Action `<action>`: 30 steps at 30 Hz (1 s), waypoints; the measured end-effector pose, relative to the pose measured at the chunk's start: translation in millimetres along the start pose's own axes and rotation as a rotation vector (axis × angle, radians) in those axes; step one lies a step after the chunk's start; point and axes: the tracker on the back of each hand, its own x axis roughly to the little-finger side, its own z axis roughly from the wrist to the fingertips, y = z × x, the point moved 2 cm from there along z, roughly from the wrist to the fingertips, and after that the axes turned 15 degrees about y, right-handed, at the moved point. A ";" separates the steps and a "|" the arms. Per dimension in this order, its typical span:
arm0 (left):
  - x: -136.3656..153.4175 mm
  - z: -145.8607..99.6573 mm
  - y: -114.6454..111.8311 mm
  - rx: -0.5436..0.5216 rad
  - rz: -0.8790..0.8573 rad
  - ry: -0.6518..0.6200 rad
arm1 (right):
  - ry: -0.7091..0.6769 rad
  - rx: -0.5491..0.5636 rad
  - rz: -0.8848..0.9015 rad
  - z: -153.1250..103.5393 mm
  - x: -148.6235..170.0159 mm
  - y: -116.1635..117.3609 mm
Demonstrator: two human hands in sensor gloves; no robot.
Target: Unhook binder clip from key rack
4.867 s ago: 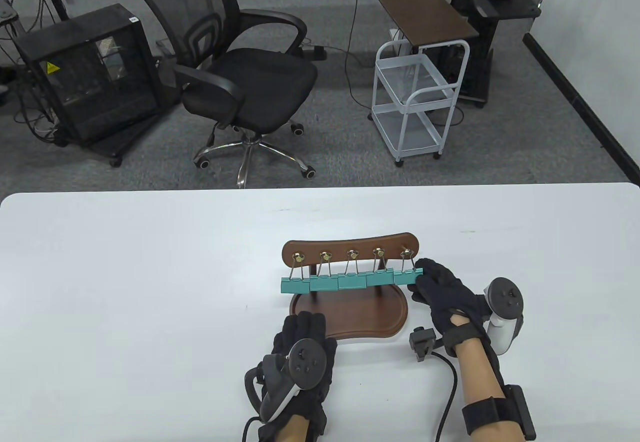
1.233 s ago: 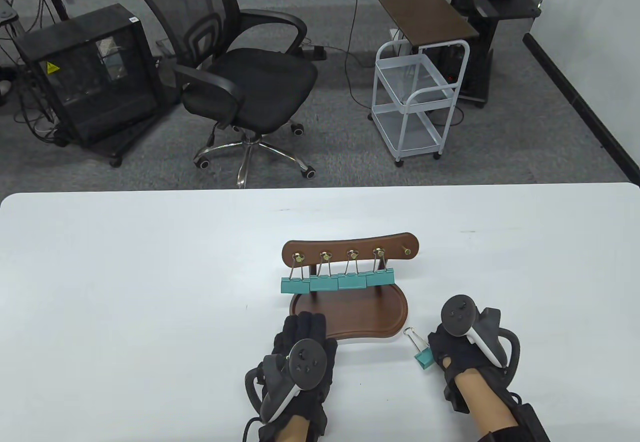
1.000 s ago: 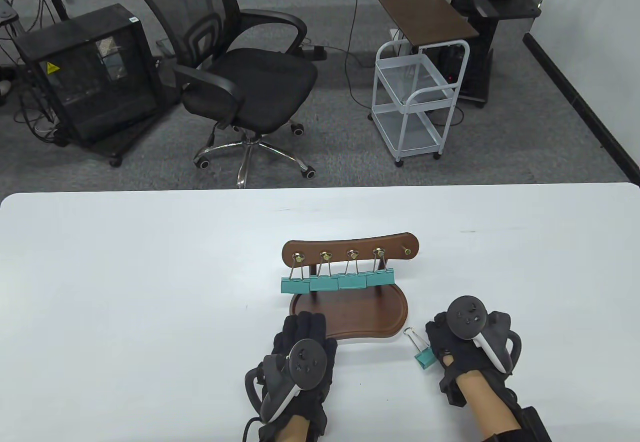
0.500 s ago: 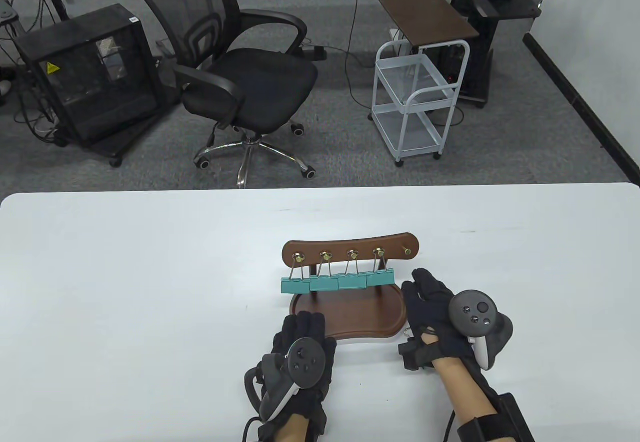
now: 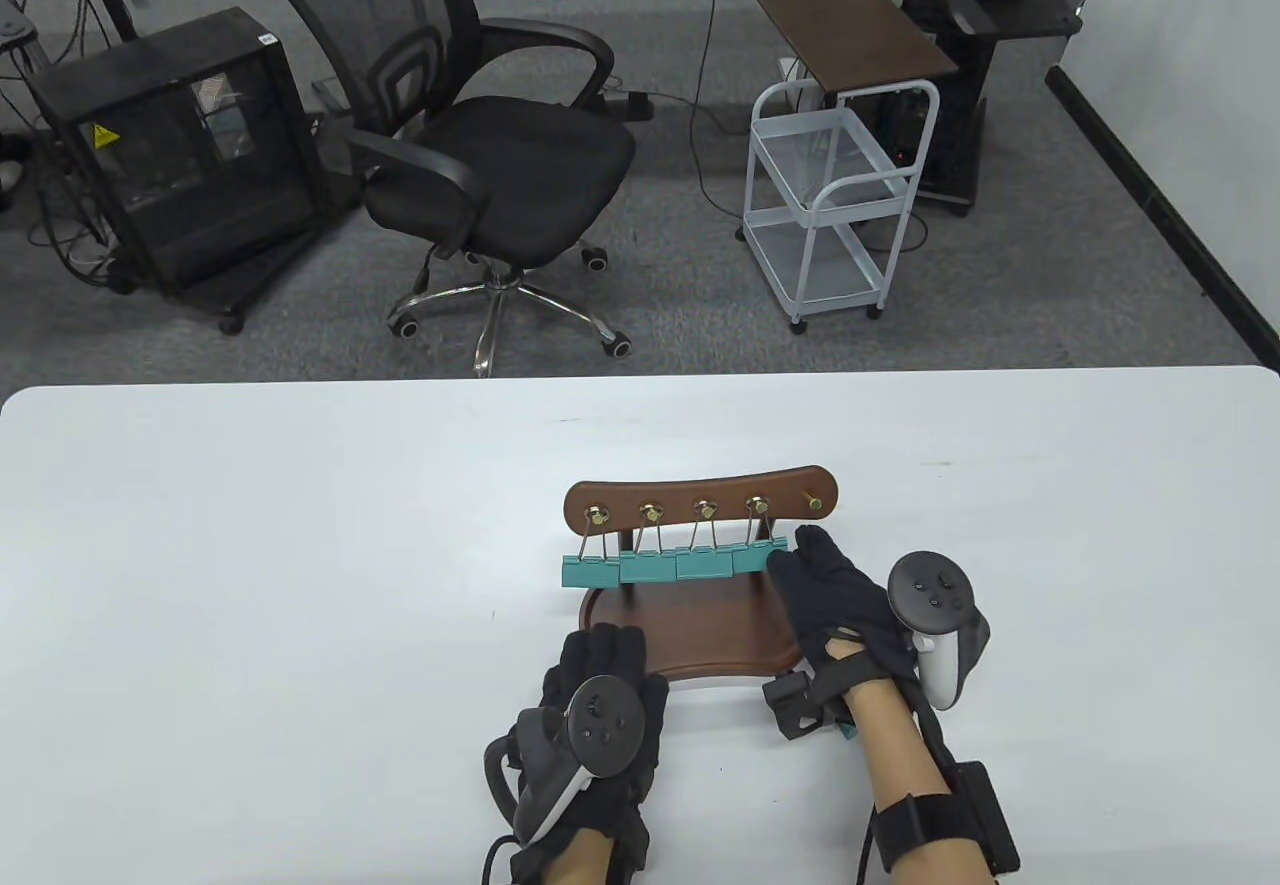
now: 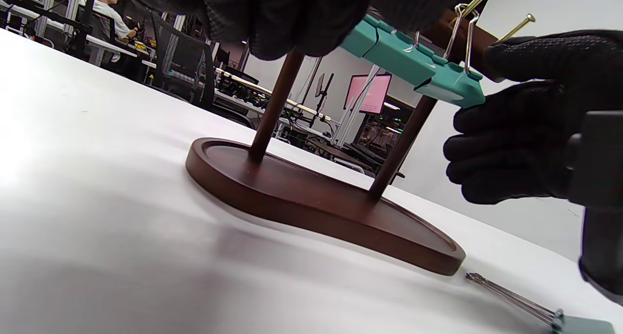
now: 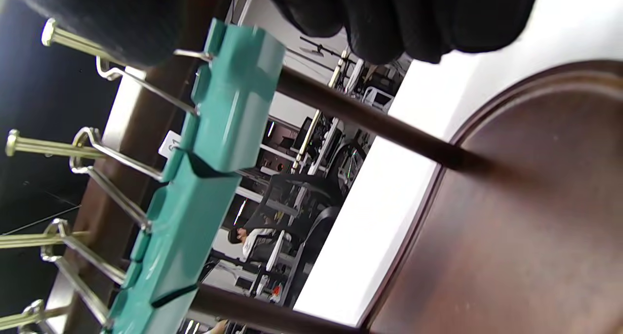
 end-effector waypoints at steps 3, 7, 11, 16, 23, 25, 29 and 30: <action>0.1 -0.2 0.0 0.000 0.003 0.000 | 0.019 -0.040 0.080 2.2 3.6 4.0; 0.5 -0.2 -0.3 0.001 0.004 0.002 | 0.040 -0.110 0.165 4.8 5.6 9.9; 0.5 0.0 -0.4 0.000 0.005 0.001 | 0.054 -0.137 0.202 4.7 4.6 12.8; 0.5 -0.1 -0.2 -0.001 0.004 0.000 | 0.068 -0.113 0.228 4.3 5.2 9.6; 0.7 -0.2 -0.5 -0.001 0.005 0.000 | 0.061 -0.101 0.235 4.5 4.8 5.3; 0.7 -0.2 -0.6 -0.002 0.005 0.000 | 0.057 -0.091 0.230 4.9 4.5 4.3; 0.7 -0.4 -0.7 -0.001 0.006 0.001 | 0.054 -0.090 0.245 5.0 4.6 3.0; 0.8 -0.3 -0.7 -0.001 0.006 0.001 | 0.055 -0.090 0.251 4.9 4.8 2.7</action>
